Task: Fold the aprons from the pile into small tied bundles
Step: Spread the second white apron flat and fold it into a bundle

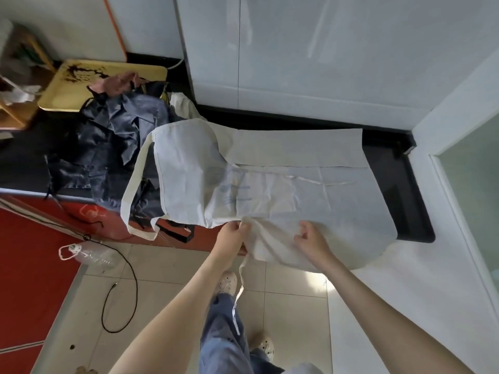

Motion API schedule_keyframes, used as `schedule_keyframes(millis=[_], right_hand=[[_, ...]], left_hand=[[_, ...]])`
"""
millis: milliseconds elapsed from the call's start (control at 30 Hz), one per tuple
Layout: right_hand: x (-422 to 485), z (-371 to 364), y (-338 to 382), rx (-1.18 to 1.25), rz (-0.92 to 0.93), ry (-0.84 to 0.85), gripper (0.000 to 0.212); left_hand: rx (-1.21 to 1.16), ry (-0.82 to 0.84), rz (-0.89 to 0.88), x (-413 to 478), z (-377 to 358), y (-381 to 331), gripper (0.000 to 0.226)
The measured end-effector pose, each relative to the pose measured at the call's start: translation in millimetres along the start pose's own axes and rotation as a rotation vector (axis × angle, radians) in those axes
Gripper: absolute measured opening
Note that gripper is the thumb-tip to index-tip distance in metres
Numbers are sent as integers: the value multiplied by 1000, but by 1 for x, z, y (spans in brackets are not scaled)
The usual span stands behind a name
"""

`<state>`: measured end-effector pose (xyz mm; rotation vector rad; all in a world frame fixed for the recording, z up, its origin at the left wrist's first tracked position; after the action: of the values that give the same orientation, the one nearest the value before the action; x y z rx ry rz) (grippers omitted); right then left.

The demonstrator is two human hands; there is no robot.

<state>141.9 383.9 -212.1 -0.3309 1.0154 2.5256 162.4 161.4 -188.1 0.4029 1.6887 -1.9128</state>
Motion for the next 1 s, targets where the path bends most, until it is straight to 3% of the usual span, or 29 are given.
schedule_keyframes(millis=[167,233,367,700,867,933,1000], right_hand=[[-1,49,-23,94,-306,-378,48],[-5,60,-30,158,-433,-446,50],[-10,76,-38,182,-549,-527,56],[-12,96,-39,253,-691,-583,63],[-21,98,-46,605,-714,-629,55],[-30,93,-52,797,-848,-629,55],[-38,82,-61,963,-1009,-484,54]], left_hand=[[-405,-160,197,-1,10,-29,10],[-532,-236,268,-4,11,-38,4],[-792,-296,391,-6,4,-57,18],[-1146,-193,418,1,-24,-76,12],[-1271,-185,429,2,-36,-83,19],[-1370,-128,429,1,-39,-87,27],[-1452,-86,435,-2,-43,-92,28]])
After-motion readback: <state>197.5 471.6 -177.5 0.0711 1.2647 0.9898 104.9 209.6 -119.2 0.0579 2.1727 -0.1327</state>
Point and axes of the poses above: each hand's wrist, its own x-axis towards the middle knuckle, its own z-axis out of the back of the hand, y = z × x, the point moved 5 cm from there along x, towards the middle knuckle, and after that the axes turned 9 degrees about -y, right-handed, at the moved point
